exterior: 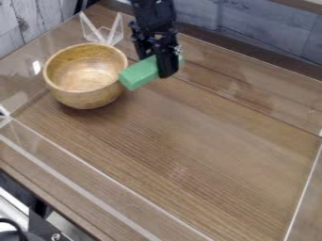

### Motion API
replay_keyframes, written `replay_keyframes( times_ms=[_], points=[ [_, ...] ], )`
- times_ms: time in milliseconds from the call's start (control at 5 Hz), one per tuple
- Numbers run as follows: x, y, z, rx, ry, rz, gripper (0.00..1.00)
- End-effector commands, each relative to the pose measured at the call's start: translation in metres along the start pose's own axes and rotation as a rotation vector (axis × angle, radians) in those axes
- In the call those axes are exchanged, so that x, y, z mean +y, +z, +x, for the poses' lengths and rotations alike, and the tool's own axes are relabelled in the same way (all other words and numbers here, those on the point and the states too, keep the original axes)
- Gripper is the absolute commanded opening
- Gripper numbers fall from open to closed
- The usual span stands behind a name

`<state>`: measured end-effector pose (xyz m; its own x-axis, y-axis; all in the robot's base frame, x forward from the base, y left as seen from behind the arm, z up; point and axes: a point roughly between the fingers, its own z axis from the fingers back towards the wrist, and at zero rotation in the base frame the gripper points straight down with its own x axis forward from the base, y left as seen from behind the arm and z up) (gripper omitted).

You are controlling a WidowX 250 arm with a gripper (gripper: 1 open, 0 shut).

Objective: Move green object from inside the wooden bowl to the table next to it

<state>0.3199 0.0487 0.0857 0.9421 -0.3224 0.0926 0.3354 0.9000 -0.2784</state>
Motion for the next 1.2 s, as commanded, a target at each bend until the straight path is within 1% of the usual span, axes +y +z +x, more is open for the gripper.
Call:
replay_keyframes(
  times_ms=[0,200,400,600,800,1000],
  points=[
    [-0.003,0.024,0.018,-0.058,-0.052,0.045,0.00],
    [-0.005,0.015,-0.013,-0.050,-0.064,0.042,0.00],
    [-0.003,0.010,-0.045,-0.028,-0.102,0.035,0.00],
    [-0.001,0.004,-0.069,-0.011,-0.123,0.031,0.00],
    [-0.001,-0.001,-0.077,-0.012,-0.118,0.025,0.00],
    [-0.011,-0.007,-0.077,-0.011,-0.130,0.015,0.00]
  ],
)
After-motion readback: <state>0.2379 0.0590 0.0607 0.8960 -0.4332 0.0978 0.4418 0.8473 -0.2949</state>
